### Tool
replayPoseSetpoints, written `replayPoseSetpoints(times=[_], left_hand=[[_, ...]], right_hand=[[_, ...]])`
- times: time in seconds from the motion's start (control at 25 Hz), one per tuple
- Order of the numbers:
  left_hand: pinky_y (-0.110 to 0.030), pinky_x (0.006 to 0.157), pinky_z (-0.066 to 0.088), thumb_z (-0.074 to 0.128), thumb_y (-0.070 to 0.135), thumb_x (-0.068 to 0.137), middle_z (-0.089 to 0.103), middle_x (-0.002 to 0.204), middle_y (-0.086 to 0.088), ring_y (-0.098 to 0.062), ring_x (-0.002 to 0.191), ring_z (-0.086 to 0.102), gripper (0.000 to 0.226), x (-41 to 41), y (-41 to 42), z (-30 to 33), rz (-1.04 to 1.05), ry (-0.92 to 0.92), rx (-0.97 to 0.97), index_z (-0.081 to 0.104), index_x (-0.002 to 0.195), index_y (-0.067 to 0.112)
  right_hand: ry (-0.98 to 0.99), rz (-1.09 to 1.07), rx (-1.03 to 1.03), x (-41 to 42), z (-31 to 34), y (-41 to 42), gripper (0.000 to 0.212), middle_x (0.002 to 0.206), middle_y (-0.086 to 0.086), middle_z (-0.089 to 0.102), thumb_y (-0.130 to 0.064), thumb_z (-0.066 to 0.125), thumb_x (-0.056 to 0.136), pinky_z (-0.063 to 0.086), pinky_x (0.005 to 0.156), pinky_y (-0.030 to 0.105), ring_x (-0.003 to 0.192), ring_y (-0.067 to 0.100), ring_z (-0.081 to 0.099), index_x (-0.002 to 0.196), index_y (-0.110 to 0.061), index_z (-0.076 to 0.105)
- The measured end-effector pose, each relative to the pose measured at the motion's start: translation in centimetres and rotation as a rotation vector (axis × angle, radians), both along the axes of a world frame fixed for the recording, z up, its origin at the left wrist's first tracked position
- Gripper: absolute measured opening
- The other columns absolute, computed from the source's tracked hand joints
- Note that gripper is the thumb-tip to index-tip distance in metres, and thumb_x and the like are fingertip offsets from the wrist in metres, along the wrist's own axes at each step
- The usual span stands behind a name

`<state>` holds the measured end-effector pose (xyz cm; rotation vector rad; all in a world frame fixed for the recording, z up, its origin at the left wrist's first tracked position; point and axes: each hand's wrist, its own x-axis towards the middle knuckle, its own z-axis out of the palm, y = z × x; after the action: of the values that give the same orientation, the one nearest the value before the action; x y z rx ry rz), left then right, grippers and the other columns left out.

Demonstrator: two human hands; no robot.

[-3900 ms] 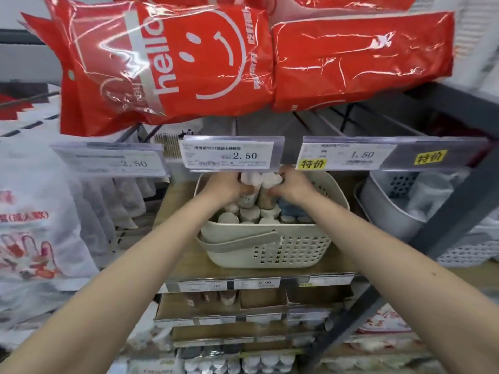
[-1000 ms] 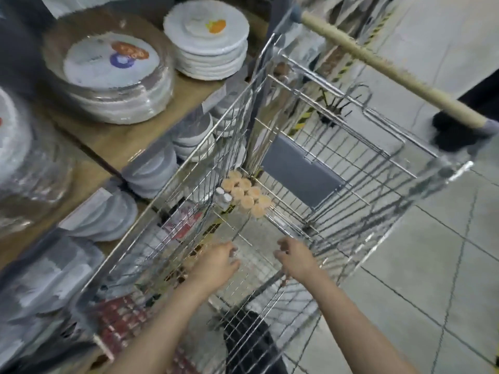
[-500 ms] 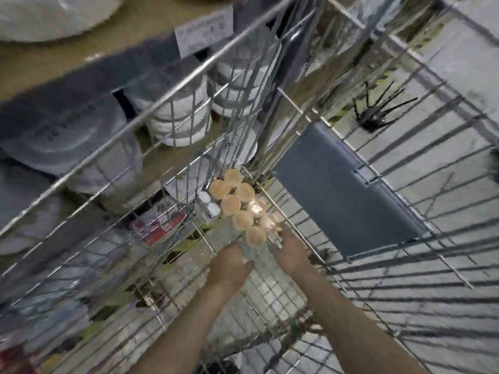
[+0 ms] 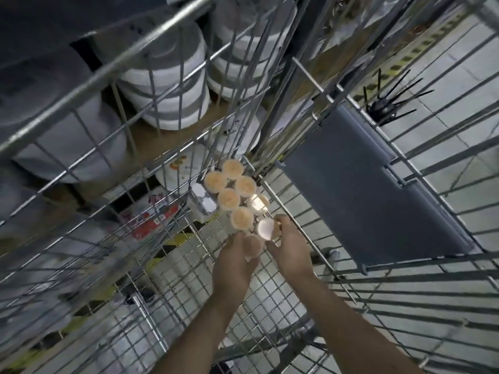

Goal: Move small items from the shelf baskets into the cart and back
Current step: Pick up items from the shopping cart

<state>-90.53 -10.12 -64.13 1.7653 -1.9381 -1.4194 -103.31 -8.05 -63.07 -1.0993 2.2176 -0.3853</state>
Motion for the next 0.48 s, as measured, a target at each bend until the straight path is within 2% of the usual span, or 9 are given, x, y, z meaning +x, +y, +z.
replayPoseSetpoints(times=[0.04, 0.2, 0.28, 0.36, 0.44, 0.48], left_hand=[[-0.022, 0.08, 0.044, 0.074, 0.021, 0.079, 0.063, 0.116, 0.009, -0.009, 0.108, 0.058, 0.051, 0.4, 0.1, -0.1, 0.001, 0.022, 0.006, 0.051, 0.124, 0.026], [-0.021, 0.079, 0.046, 0.075, 0.021, 0.078, 0.066, 0.105, 0.011, -0.005, 0.1, 0.06, 0.04, 2.0, 0.3, -0.2, -0.034, 0.083, -0.027, 0.056, 0.113, 0.025], [-0.024, 0.08, 0.049, 0.075, 0.019, 0.078, 0.066, 0.101, 0.013, -0.007, 0.097, 0.061, 0.037, 2.7, 0.0, 0.4, -0.039, 0.115, -0.007, 0.057, 0.11, 0.026], [-0.029, 0.083, 0.051, 0.076, 0.019, 0.077, 0.065, 0.102, 0.012, -0.01, 0.098, 0.061, 0.041, 3.6, -0.5, 1.2, -0.02, 0.136, 0.023, 0.057, 0.112, 0.028], [-0.034, 0.083, 0.052, 0.077, 0.021, 0.075, 0.065, 0.106, 0.009, -0.012, 0.1, 0.06, 0.047, 4.8, -0.6, 3.1, 0.003, 0.116, 0.032, 0.057, 0.116, 0.028], [-0.031, 0.082, 0.052, 0.078, 0.021, 0.074, 0.064, 0.107, 0.008, -0.012, 0.1, 0.06, 0.049, 5.7, -0.5, 4.5, 0.024, 0.117, 0.033, 0.057, 0.117, 0.026]], right_hand=[[0.002, 0.038, -0.017, -0.1, -0.1, 0.0, 0.043, 0.106, -0.007, 0.063, -0.014, 0.068, 0.083, 0.047, 0.075, 0.029, 0.095, 0.013, 0.06, 0.118, -0.026, 0.045], [-0.041, 0.146, -0.034, -0.2, 0.1, 0.1, 0.059, 0.118, -0.008, 0.055, -0.011, 0.072, 0.078, 0.042, 0.079, 0.021, 0.105, 0.011, 0.055, 0.13, -0.024, 0.047], [-0.051, 0.177, -0.024, -0.3, 0.4, 0.3, 0.06, 0.118, -0.006, 0.053, -0.012, 0.075, 0.075, 0.046, 0.081, 0.026, 0.104, 0.014, 0.056, 0.129, -0.024, 0.051], [-0.075, 0.147, -0.013, -0.3, 1.3, 0.6, 0.057, 0.113, -0.006, 0.054, -0.014, 0.077, 0.073, 0.049, 0.081, 0.032, 0.101, 0.016, 0.056, 0.124, -0.025, 0.055], [-0.134, 0.069, -0.044, 0.3, 3.2, 1.0, 0.053, 0.106, -0.007, 0.057, -0.013, 0.079, 0.072, 0.047, 0.079, 0.029, 0.097, 0.015, 0.057, 0.12, -0.022, 0.057], [-0.177, 0.023, -0.06, 0.9, 4.8, 1.2, 0.052, 0.102, -0.008, 0.058, -0.012, 0.079, 0.072, 0.045, 0.076, 0.026, 0.095, 0.014, 0.057, 0.119, -0.021, 0.058]])
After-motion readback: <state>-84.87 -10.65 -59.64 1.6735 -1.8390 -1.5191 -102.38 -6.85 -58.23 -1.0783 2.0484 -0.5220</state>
